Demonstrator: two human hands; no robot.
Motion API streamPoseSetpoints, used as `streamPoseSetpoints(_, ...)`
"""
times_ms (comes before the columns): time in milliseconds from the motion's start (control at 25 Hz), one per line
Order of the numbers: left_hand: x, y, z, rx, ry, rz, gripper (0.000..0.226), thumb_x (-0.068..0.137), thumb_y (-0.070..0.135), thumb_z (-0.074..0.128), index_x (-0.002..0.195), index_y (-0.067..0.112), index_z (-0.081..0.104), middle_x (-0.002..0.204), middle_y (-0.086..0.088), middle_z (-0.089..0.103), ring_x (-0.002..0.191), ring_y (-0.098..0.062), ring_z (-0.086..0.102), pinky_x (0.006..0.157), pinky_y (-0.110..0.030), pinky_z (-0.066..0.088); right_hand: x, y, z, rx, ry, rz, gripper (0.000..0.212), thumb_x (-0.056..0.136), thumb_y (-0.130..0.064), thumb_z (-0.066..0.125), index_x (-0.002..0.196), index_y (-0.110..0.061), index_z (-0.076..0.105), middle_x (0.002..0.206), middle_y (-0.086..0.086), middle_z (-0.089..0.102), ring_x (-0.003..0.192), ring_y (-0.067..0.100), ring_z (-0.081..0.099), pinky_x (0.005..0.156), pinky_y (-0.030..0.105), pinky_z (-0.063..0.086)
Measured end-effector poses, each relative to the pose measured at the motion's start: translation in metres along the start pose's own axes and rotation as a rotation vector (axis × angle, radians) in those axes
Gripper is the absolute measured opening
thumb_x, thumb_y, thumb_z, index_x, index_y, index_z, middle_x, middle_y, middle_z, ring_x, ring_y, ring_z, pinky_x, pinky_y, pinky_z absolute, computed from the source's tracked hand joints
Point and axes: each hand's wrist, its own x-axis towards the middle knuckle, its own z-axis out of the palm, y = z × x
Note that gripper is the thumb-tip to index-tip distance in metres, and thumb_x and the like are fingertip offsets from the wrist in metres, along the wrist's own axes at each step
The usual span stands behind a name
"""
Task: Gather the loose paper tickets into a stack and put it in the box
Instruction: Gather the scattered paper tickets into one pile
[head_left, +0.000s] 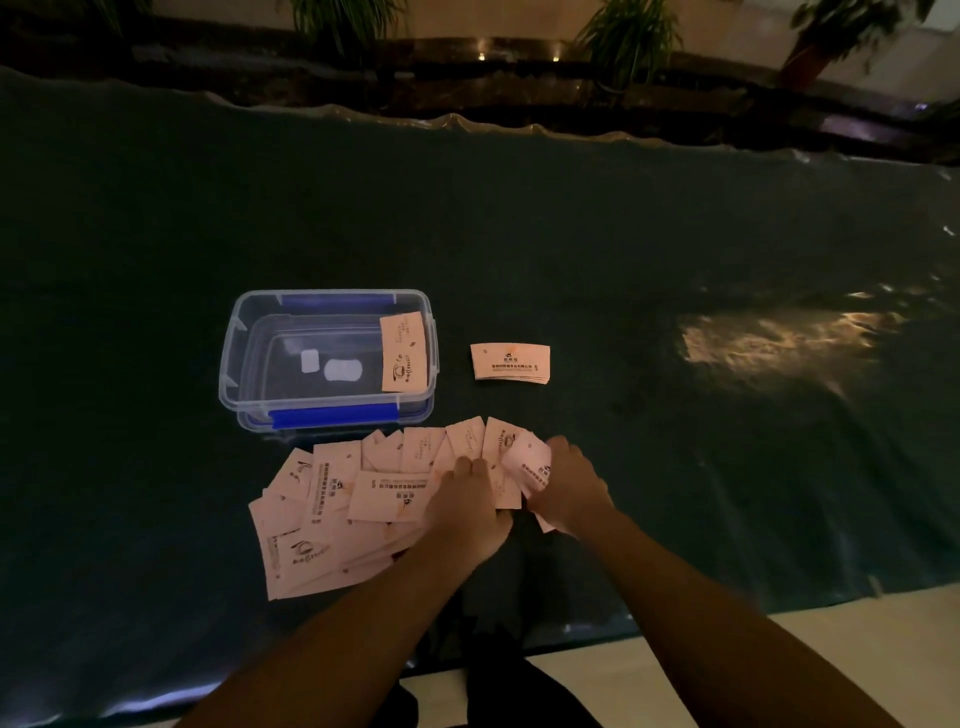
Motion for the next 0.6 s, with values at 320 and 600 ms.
streamPoseSetpoints(320,0.015,0.013,0.002,0.220,0.141,0.068,0.076,0.096,0.052,0.058,0.155,0.015,0.028,0.157,-0.011,0.038,0.141,-0.031,0.038,0.114,-0.047,0.034,0.021,0.000,-0.035,-0.455,-0.071,-0.288,0.092,0.085,-0.019,0.083,0.162,-0.026,0.033,0.161,0.008,0.042,0.152,0.031,0.037,0.122,0.062,0.032)
streamPoseSetpoints(600,0.019,0.011,0.003,0.224,0.079,0.098,0.101,0.088,0.053,0.068,0.162,0.017,0.010,0.163,-0.009,0.030,0.145,-0.032,0.032,0.118,-0.052,0.026,0.025,-0.007,-0.031,-0.507,-0.118,-0.405,0.090,0.086,-0.012,0.079,0.163,-0.027,0.034,0.157,0.007,0.043,0.149,0.030,0.039,0.122,0.058,0.036)
